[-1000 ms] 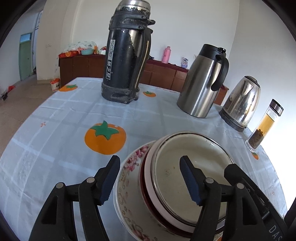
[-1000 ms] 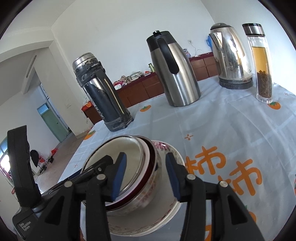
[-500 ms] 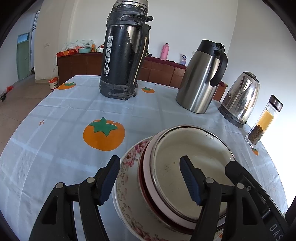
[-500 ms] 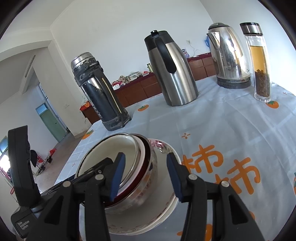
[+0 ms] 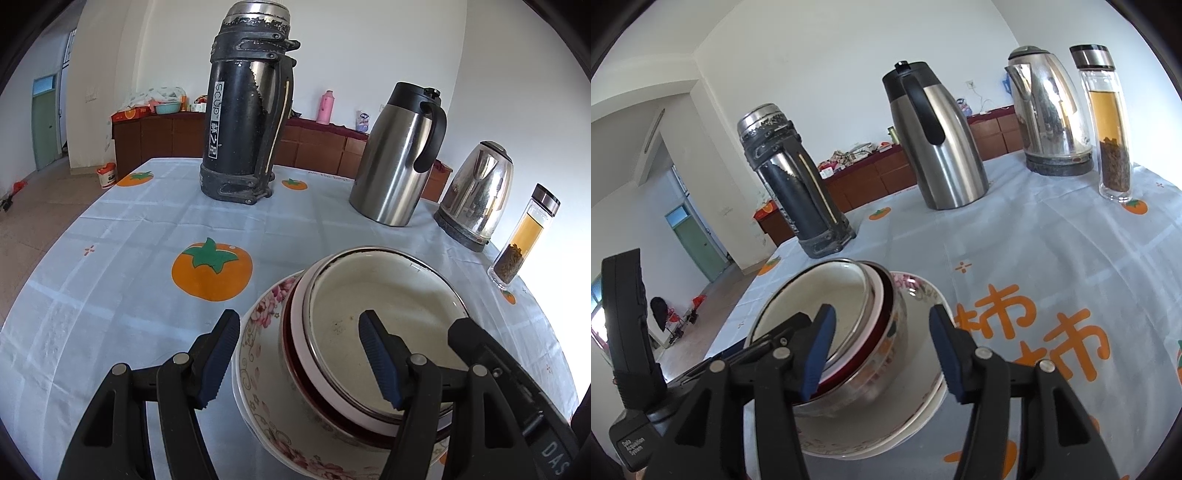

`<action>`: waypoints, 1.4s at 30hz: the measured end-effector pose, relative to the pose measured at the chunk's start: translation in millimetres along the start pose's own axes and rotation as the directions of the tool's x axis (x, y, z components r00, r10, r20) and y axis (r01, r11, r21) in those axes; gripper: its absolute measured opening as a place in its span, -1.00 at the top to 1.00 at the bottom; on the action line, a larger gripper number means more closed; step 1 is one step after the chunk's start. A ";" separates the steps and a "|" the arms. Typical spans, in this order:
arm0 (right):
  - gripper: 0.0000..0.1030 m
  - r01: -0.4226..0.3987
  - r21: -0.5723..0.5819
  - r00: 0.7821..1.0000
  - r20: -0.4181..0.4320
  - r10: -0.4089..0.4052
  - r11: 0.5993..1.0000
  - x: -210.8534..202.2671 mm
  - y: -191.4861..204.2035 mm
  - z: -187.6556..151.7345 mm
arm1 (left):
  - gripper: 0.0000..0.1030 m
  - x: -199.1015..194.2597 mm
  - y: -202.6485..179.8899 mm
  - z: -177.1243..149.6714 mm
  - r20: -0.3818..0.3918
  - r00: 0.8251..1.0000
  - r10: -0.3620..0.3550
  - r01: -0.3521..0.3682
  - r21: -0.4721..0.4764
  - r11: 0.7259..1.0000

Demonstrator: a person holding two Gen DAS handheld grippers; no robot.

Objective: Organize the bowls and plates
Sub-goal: 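Withdraw the left gripper away from the stacked dishes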

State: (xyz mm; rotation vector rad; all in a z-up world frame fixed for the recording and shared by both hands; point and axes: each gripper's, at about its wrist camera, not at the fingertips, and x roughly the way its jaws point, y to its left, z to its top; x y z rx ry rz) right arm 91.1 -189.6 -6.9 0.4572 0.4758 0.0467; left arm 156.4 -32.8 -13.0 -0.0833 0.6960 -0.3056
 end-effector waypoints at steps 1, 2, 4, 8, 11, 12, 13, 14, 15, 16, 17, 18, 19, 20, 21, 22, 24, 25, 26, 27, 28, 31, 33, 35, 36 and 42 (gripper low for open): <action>-0.06 -0.002 -0.003 1.000 0.009 0.002 1.000 -2.1 1.0 0.4 | -0.34 -0.7 -0.2 -0.2 0.001 1.000 0.000 0.000 0.000 1.000; -0.06 0.002 -0.009 1.000 0.020 -0.002 1.000 -4.1 2.5 0.3 | -0.34 -0.9 -0.1 -0.4 0.000 1.000 -0.001 0.001 0.000 1.000; -0.06 0.009 -0.018 0.999 0.032 -0.009 1.000 -6.5 4.4 -0.5 | -0.34 -1.5 -0.4 -1.3 -0.002 1.000 -0.001 0.001 0.004 1.000; -0.06 0.017 -0.012 0.999 0.030 -0.016 1.000 -9.4 3.0 -6.0 | -0.34 -10.3 -1.6 -4.4 0.024 1.000 0.001 -0.002 0.012 1.000; -0.06 0.025 -0.016 0.999 0.030 -0.025 1.000 -12.6 1.5 -7.8 | -0.37 -17.2 -4.0 -6.3 0.043 0.999 0.009 -0.010 0.032 0.999; -0.06 0.026 -0.018 0.999 0.032 -0.025 1.000 -14.3 1.3 -8.5 | -0.37 -19.4 -4.7 -7.5 0.047 0.999 0.011 -0.013 0.038 0.999; -0.07 0.028 -0.022 0.999 0.035 -0.027 0.999 -16.0 1.5 -9.0 | -0.38 -20.6 -4.8 -8.5 0.049 0.999 0.012 -0.014 0.040 0.999; -0.07 0.031 -0.027 0.999 0.039 -0.030 0.999 -17.7 2.0 -9.7 | -0.38 -21.8 -4.5 -9.4 0.050 0.999 0.009 -0.011 0.040 0.999; -0.07 0.033 -0.032 0.999 0.042 -0.031 0.999 -19.2 2.6 -10.3 | -0.38 -22.4 -4.2 -10.0 0.049 0.999 0.005 -0.007 0.037 0.999; -0.07 0.033 -0.036 0.998 0.045 -0.031 0.999 -20.7 2.9 -11.0 | -0.38 -23.2 -3.7 -10.6 0.051 0.999 -0.001 -0.001 0.033 0.999; -0.07 0.032 -0.037 0.998 0.047 -0.030 0.999 -21.9 3.2 -11.5 | -0.38 -24.2 -3.2 -10.9 0.054 0.999 -0.003 0.002 0.030 1.000; -0.07 0.029 -0.036 0.998 0.051 -0.027 0.999 -23.3 3.0 -12.3 | -0.38 -25.8 -3.1 -11.6 0.058 0.998 -0.005 0.003 0.031 1.000; -0.07 0.027 -0.035 0.998 0.055 -0.025 0.999 -24.4 2.9 -12.5 | -0.38 -26.6 -3.9 -12.0 0.059 0.998 -0.004 0.002 0.037 0.999; -0.09 0.027 -0.033 0.998 0.062 -0.025 0.999 -25.1 2.4 -12.6 | -0.38 -27.3 -4.9 -12.1 0.061 0.998 -0.003 0.001 0.044 0.999; -0.14 0.028 -0.030 0.997 0.068 -0.026 0.999 -26.1 1.5 -12.7 | -0.38 -28.0 -5.5 -12.5 0.064 0.998 -0.004 0.001 0.049 0.999; -0.22 0.029 -0.025 0.997 0.073 -0.028 0.999 -27.3 0.4 -12.9 | -0.38 -28.5 -6.1 -12.5 0.068 0.998 -0.009 0.005 0.053 0.999; -0.30 0.031 -0.014 0.996 0.080 -0.030 0.999 -29.2 -1.6 -13.0 | -0.38 -30.3 -6.0 -12.5 0.077 0.997 -0.026 0.022 0.054 0.998; -0.32 0.034 -0.011 0.996 0.081 -0.033 0.999 -29.4 -2.4 -12.8 | -0.38 -31.3 -5.3 -12.5 0.082 0.996 -0.036 0.032 0.052 0.998; -0.32 0.038 -0.011 0.996 0.080 -0.037 0.999 -29.3 -2.8 -12.5 | -0.38 -31.6 -4.6 -12.0 0.082 0.996 -0.042 0.038 0.048 0.998; -0.32 0.046 -0.013 0.996 0.076 -0.045 0.999 -28.3 -2.6 -12.7 | -0.39 -31.1 -3.8 -11.9 0.078 0.996 -0.040 0.037 0.045 0.998; -0.32 0.052 -0.016 0.996 0.072 -0.051 0.999 -27.7 -2.5 -12.7 | -0.39 -30.2 -2.8 -11.9 0.071 0.997 -0.029 0.026 0.042 0.999; -0.33 0.065 -0.032 0.996 0.065 -0.063 0.997 -25.9 -1.1 -13.3 | -0.39 -31.6 1.9 -12.3 0.069 0.997 -0.033 0.032 0.028 0.999; -0.33 0.067 -0.040 0.996 0.066 -0.065 0.997 -25.9 -0.5 -13.8 | -0.39 -35.4 4.9 -11.7 0.080 0.996 -0.034 0.033 0.019 0.999; -0.33 0.070 -0.043 0.996 0.067 -0.067 0.997 -25.9 -0.7 -14.5 | -0.39 -37.3 6.6 -10.9 0.082 0.996 -0.027 0.026 0.018 1.000; -0.33 0.074 -0.044 0.995 0.068 -0.071 0.996 -25.6 -0.6 -14.6 | -0.39 -37.8 7.4 -11.2 0.080 0.997 -0.019 0.017 0.019 1.000; -0.34 0.066 -0.042 0.995 0.072 -0.063 0.997 -27.7 0.1 -15.2 | -0.45 -39.2 9.6 -15.7 0.081 0.997 -0.002 0.000 0.023 1.000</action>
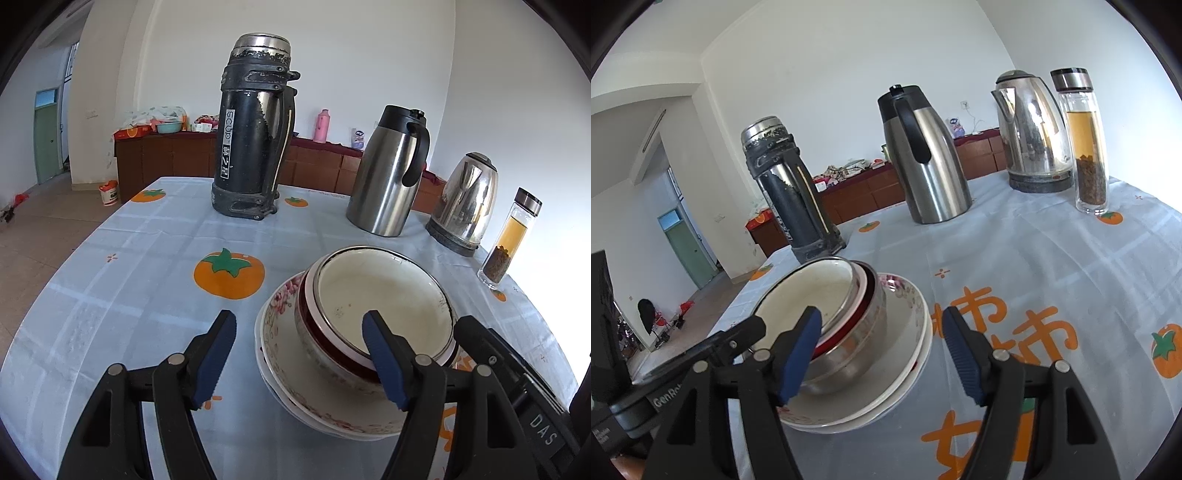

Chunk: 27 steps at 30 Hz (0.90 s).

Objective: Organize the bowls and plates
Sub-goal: 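Withdraw the left gripper away from the stacked dishes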

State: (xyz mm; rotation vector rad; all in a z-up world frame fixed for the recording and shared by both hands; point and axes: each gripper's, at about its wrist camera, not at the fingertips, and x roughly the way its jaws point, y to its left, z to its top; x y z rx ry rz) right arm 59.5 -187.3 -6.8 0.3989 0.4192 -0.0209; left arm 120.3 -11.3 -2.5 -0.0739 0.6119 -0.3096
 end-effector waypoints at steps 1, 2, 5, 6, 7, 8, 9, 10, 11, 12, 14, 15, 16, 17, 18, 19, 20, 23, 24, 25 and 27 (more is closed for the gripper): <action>-0.34 0.000 -0.003 1.000 0.004 0.000 1.000 -1.2 0.4 -0.1 | -0.46 -1.2 -0.7 -0.4 0.003 1.000 0.006 -0.006 0.003 1.000; -0.34 -0.001 -0.006 1.000 0.008 0.001 1.000 -2.7 1.3 -0.2 | -0.46 -2.8 -0.9 -0.7 0.006 1.000 0.009 -0.009 0.005 1.000; -0.34 -0.008 -0.011 1.000 0.017 0.009 1.000 -7.3 3.0 -1.4 | -0.47 -8.0 -1.8 -1.9 0.019 1.000 0.014 -0.014 0.011 1.000; -0.36 -0.012 -0.012 1.000 0.020 0.012 1.000 -9.1 3.4 -2.1 | -0.47 -10.8 -1.9 -2.2 0.029 0.999 0.014 -0.014 0.012 1.000; -0.41 -0.017 -0.014 1.000 0.024 0.017 1.000 -11.2 3.8 -2.7 | -0.48 -12.1 -2.0 -2.2 0.032 0.999 0.015 -0.016 0.014 1.000; -0.44 -0.022 -0.015 0.999 0.032 0.022 1.000 -13.7 3.9 -3.4 | -0.51 -14.5 -3.0 -2.5 0.036 0.999 0.019 -0.020 0.019 1.000; -0.48 -0.026 -0.017 0.999 0.042 0.026 1.000 -16.3 4.0 -3.8 | -0.52 -16.5 -3.8 -2.8 0.042 0.999 0.023 -0.024 0.024 0.999; -0.51 -0.030 -0.019 0.998 0.055 0.031 0.999 -19.4 4.3 -4.4 | -0.52 -19.4 -5.4 -3.6 0.052 0.998 0.030 -0.031 0.034 0.999; -0.52 -0.032 -0.022 0.997 0.065 0.033 0.999 -22.2 4.6 -4.8 | -0.53 -21.5 -6.7 -4.4 0.060 0.997 0.041 -0.044 0.045 0.998; -0.56 -0.030 -0.026 0.997 0.074 0.032 0.999 -24.8 5.4 -5.2 | -0.53 -23.2 -8.4 -5.4 0.068 0.996 0.057 -0.061 0.058 0.996; -0.64 -0.024 -0.035 0.995 0.094 0.027 0.999 -29.7 6.6 -6.1 | -0.53 -26.0 -11.3 -7.8 0.086 0.993 0.084 -0.091 0.082 0.993; -0.71 -0.019 -0.039 0.994 0.104 0.023 0.999 -31.5 7.3 -6.8 | -0.53 -26.5 -11.6 -8.7 0.091 0.992 0.092 -0.100 0.087 0.991; -0.75 -0.012 -0.045 0.993 0.116 0.017 0.999 -33.6 7.9 -7.5 | -0.53 -26.8 -12.7 -10.3 0.097 0.989 0.107 -0.116 0.094 0.989; -0.75 -0.004 -0.052 0.992 0.125 0.011 0.999 -35.2 8.8 -7.7 | -0.53 -27.0 -12.8 -11.7 0.101 0.988 0.116 -0.126 0.099 0.987; -0.75 0.005 -0.061 0.991 0.131 0.003 0.998 -36.3 10.0 -8.4 | -0.53 -27.8 -13.0 -13.2 0.106 0.987 0.121 -0.132 0.102 0.986; -0.75 0.011 -0.066 0.991 0.135 -0.002 0.998 -37.2 10.6 -8.9 | -0.53 -28.3 -13.7 -14.3 0.109 0.986 0.124 -0.135 0.103 0.985; -0.75 0.017 -0.071 0.990 0.140 -0.007 0.997 -38.1 10.8 -9.2 | -0.53 -29.3 -14.3 -15.8 0.116 0.985 0.127 -0.139 0.104 0.985; -0.75 0.031 -0.083 0.988 0.156 -0.017 0.996 -41.6 11.2 -10.0 | -0.53 -35.0 -16.6 -21.6 0.151 0.979 0.140 -0.156 0.103 0.982; -0.75 0.033 -0.085 0.987 0.159 -0.019 0.996 -43.2 11.0 -10.6 | -0.53 -36.4 -17.6 -23.8 0.150 0.979 0.140 -0.157 0.106 0.982; -0.75 0.032 -0.085 0.987 0.162 -0.018 0.996 -45.0 10.9 -10.8 | -0.53 -37.6 -18.0 -25.3 0.146 0.979 0.141 -0.158 0.107 0.982; -0.75 0.028 -0.081 0.987 0.162 -0.014 0.996 -48.3 10.6 -11.9 | -0.53 -40.5 -19.6 -28.2 0.144 0.978 0.150 -0.165 0.103 0.981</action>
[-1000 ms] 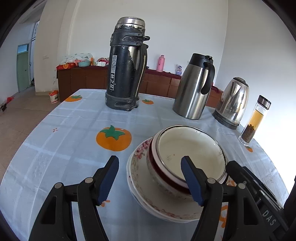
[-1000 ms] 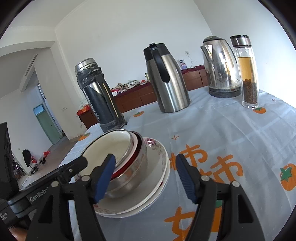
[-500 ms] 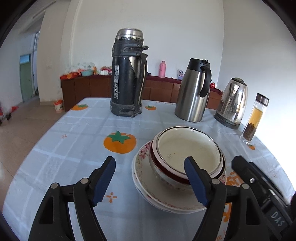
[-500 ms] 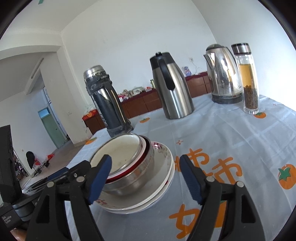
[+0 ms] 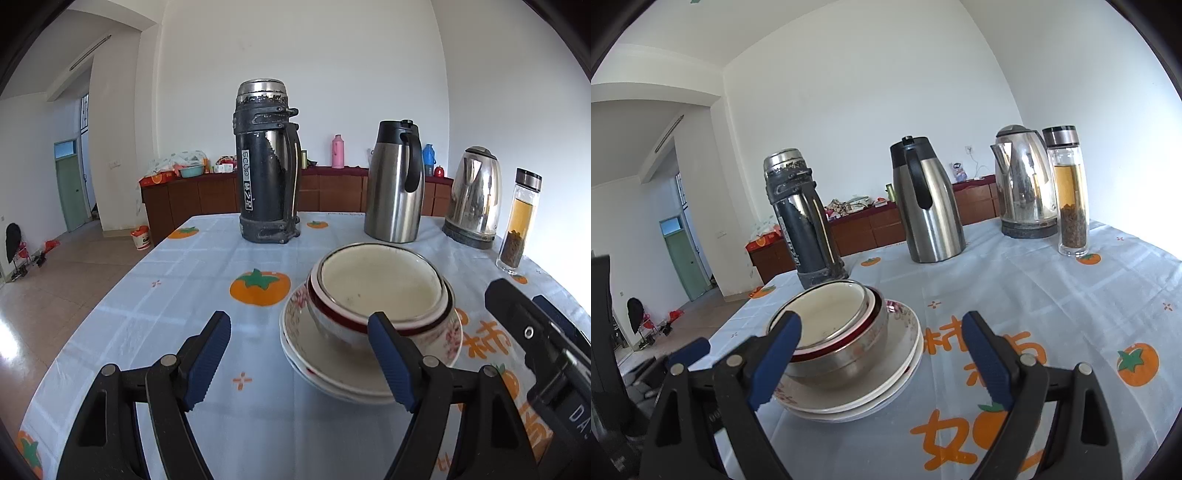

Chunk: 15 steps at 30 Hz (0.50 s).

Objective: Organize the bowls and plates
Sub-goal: 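Withdraw the left gripper away from the stacked dishes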

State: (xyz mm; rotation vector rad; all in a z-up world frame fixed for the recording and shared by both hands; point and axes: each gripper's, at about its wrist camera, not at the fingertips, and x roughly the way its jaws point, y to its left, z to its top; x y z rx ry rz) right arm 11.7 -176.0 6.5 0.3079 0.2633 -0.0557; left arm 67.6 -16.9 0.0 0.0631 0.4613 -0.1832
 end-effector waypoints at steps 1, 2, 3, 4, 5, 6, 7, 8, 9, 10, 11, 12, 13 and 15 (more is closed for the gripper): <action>-0.75 -0.001 -0.001 1.000 0.000 0.001 1.000 -1.5 0.0 -0.4 | -0.53 -2.4 0.1 -1.1 0.001 1.000 0.010 -0.010 -0.006 1.000; -0.75 0.000 -0.003 1.000 0.000 0.000 1.000 -3.4 0.2 -0.8 | -0.53 -6.0 1.0 -2.6 0.006 1.000 0.018 -0.017 -0.016 1.000; -0.75 0.001 -0.003 1.000 0.000 -0.001 1.000 -5.3 0.0 -1.4 | -0.53 -8.7 1.7 -3.1 0.009 1.000 0.019 -0.019 -0.023 1.000; -0.75 0.001 -0.003 1.000 0.001 -0.001 1.000 -7.8 0.1 -2.0 | -0.53 -11.5 2.6 -3.4 0.013 1.000 0.016 -0.016 -0.031 0.999; -0.75 0.000 -0.002 1.000 0.002 0.000 1.000 -10.6 0.3 -2.5 | -0.53 -15.6 3.6 -3.6 0.020 1.000 0.019 -0.018 -0.039 0.999; -0.75 -0.001 -0.001 1.000 0.003 0.001 1.000 -12.8 0.4 -2.9 | -0.53 -19.1 3.7 -4.1 0.028 0.999 0.025 -0.024 -0.041 0.999; -0.75 -0.001 -0.002 1.000 0.005 0.001 1.000 -16.0 0.8 -3.6 | -0.53 -21.4 3.6 -4.5 0.034 0.999 0.028 -0.027 -0.041 0.999; -0.75 -0.001 -0.003 1.000 0.007 0.001 1.000 -17.8 1.2 -4.1 | -0.53 -25.9 3.0 -4.8 0.044 0.998 0.033 -0.032 -0.038 0.999; -0.75 -0.001 -0.004 1.000 0.009 0.001 1.000 -20.3 1.5 -4.6 | -0.53 -28.7 2.5 -5.7 0.049 0.998 0.037 -0.036 -0.035 0.999; -0.76 -0.001 -0.002 1.000 0.013 0.001 1.000 -23.7 1.6 -5.3 | -0.53 -32.7 1.5 -6.2 0.056 0.997 0.044 -0.043 -0.030 0.999; -0.76 -0.001 0.000 1.000 0.016 0.001 1.000 -25.8 1.8 -5.8 | -0.53 -34.8 0.9 -6.5 0.060 0.997 0.046 -0.045 -0.029 0.999; -0.76 -0.001 0.002 1.000 0.019 0.001 1.000 -28.5 1.9 -6.5 | -0.53 -36.7 0.8 -6.8 0.061 0.997 0.045 -0.044 -0.031 0.999; -0.76 0.000 0.004 1.000 0.022 0.000 1.000 -30.9 1.5 -6.8 | -0.53 -37.8 1.0 -7.3 0.061 0.997 0.043 -0.041 -0.033 0.999; -0.77 0.002 0.006 1.000 0.026 -0.002 1.000 -35.0 1.2 -7.7 | -0.53 -40.4 1.5 -8.8 0.059 0.998 0.038 -0.036 -0.037 0.999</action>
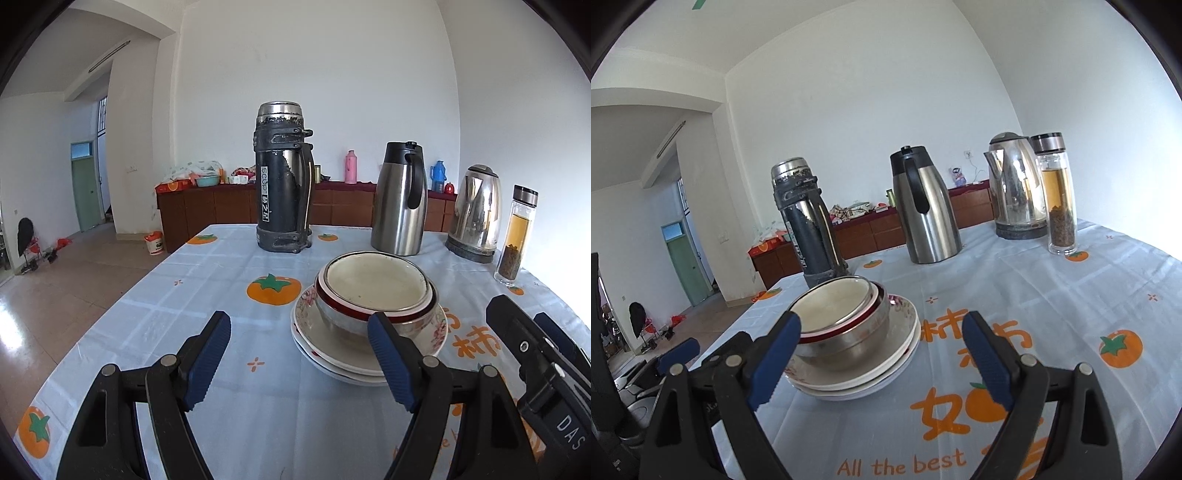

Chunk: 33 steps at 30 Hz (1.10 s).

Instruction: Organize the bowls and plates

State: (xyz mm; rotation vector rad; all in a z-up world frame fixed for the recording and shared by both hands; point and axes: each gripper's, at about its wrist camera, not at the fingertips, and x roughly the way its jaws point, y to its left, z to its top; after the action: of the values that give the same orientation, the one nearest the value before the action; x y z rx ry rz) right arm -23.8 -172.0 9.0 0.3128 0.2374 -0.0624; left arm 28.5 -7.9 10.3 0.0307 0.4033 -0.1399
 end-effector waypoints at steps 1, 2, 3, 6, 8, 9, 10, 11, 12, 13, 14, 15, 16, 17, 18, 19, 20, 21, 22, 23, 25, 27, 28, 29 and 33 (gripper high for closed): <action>-0.77 0.001 -0.001 1.000 0.001 -0.001 1.000 -1.7 0.1 -0.5 | -0.53 -0.9 0.2 -0.7 0.000 1.000 -0.002 0.002 -0.001 1.000; -0.77 0.001 -0.001 1.000 0.002 -0.001 1.000 -3.1 0.3 -1.2 | -0.53 -1.8 0.4 -1.5 0.000 1.000 -0.004 0.004 -0.001 1.000; -0.77 0.001 -0.003 1.000 0.001 -0.001 1.000 -4.1 0.7 -1.7 | -0.53 -2.8 0.7 -2.4 0.001 1.000 -0.002 0.002 -0.001 1.000; -0.77 0.000 -0.014 1.000 0.005 0.000 1.000 -8.0 3.7 -3.1 | -0.53 -6.9 0.7 -6.0 0.004 1.000 0.007 -0.007 0.004 1.000; -0.77 -0.002 -0.029 1.000 0.015 0.002 1.000 -12.4 6.3 -3.7 | -0.53 -9.1 0.8 -8.3 0.003 1.000 0.011 -0.011 0.007 1.000; -0.77 -0.003 -0.036 1.000 0.020 0.003 0.999 -13.6 7.2 -3.4 | -0.53 -10.8 1.2 -10.0 0.002 1.000 0.010 -0.010 0.007 1.000; -0.79 -0.003 -0.042 1.000 0.025 0.005 0.999 -16.2 8.5 -4.0 | -0.53 -12.3 1.4 -11.4 0.000 1.000 0.009 -0.009 0.007 1.000; -0.80 -0.002 -0.047 1.000 0.030 0.004 0.999 -19.3 9.8 -5.0 | -0.53 -14.4 1.7 -13.0 -0.001 1.000 0.009 -0.009 0.008 1.000; -0.82 0.000 -0.050 0.999 0.036 0.002 0.999 -22.7 10.9 -5.9 | -0.53 -16.1 1.7 -14.3 0.000 1.000 0.010 -0.010 0.009 1.000; -0.83 0.002 -0.053 0.999 0.044 0.000 0.999 -26.9 11.9 -6.8 | -0.53 -19.1 1.7 -16.0 0.003 1.000 0.013 -0.013 0.009 1.000; -0.84 0.003 -0.058 0.999 0.052 0.000 0.998 -31.3 13.2 -7.6 | -0.53 -22.7 1.6 -17.7 0.008 1.000 0.015 -0.016 0.010 1.000; -0.84 0.005 -0.064 0.998 0.057 -0.001 0.998 -34.9 14.7 -8.2 | -0.53 -25.5 1.2 -18.9 0.012 1.000 0.017 -0.017 0.012 1.000; -0.84 0.007 -0.070 0.998 0.064 -0.003 0.998 -39.3 16.2 -9.1 | -0.53 -28.5 0.6 -20.1 0.017 1.000 0.020 -0.020 0.013 1.000; -0.84 0.008 -0.073 0.998 0.070 -0.003 0.997 -44.2 17.8 -10.4 | -0.53 -31.4 1.0 -21.2 0.022 0.999 0.023 -0.023 0.013 1.000; -0.85 0.008 -0.075 0.997 0.076 -0.002 0.997 -48.3 18.7 -11.2 | -0.53 -35.5 1.3 -22.6 0.029 0.999 0.027 -0.027 0.011 1.000; -0.85 0.008 -0.076 0.997 0.083 -0.002 0.997 -52.8 19.5 -12.0 | -0.53 -38.6 2.2 -23.9 0.034 0.999 0.029 -0.029 0.008 1.000; -0.86 0.011 -0.077 0.996 0.092 -0.004 0.997 -57.9 20.2 -12.8 | -0.53 -42.9 2.5 -25.7 0.040 0.999 0.031 -0.032 0.006 0.999; -0.89 0.013 -0.079 0.995 0.101 -0.005 0.997 -62.2 20.5 -13.2 | -0.53 -46.4 2.8 -27.6 0.046 0.998 0.032 -0.032 0.005 0.999; -0.91 0.017 -0.081 0.994 0.113 -0.007 0.997 -68.3 21.2 -14.2 | -0.53 -49.7 2.5 -29.3 0.051 0.998 0.035 -0.035 0.008 0.999; -0.92 0.019 -0.083 0.993 0.122 -0.009 0.996 -71.7 21.5 -14.8 | -0.53 -53.7 1.4 -31.6 0.059 0.997 0.043 -0.044 0.016 0.999; -0.93 0.023 -0.085 0.990 0.139 -0.011 0.996 -80.3 22.5 -16.0 | -0.53 -58.5 -0.2 -34.2 0.069 0.996 0.048 -0.050 0.027 0.998; -0.94 0.026 -0.085 0.989 0.149 -0.013 0.996 -88.4 23.3 -17.6 | -0.54 -63.1 -0.6 -36.1 0.078 0.996 0.039 -0.042 0.030 0.999; -0.94 0.029 -0.084 0.988 0.154 -0.015 0.996 -93.2 23.5 -18.6 | -0.54 -64.9 -0.1 -36.8 0.083 0.996 0.035 -0.038 0.030 0.999; -0.95 0.030 -0.083 0.987 0.158 -0.016 0.996 -96.2 23.0 -19.0 | -0.55 -68.4 0.0 -38.1 0.092 0.995 0.029 -0.032 0.031 0.999; -0.99 0.041 -0.091 0.984 0.177 -0.025 0.995 -109.9 25.2 -21.3 | -0.55 -79.5 0.4 -41.3 0.129 0.991 0.018 -0.024 0.039 0.999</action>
State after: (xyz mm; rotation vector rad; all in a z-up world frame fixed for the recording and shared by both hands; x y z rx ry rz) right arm -132.7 -138.8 23.2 0.2075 0.0697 -0.1108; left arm -59.9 5.1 3.6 0.0656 0.2713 -0.1284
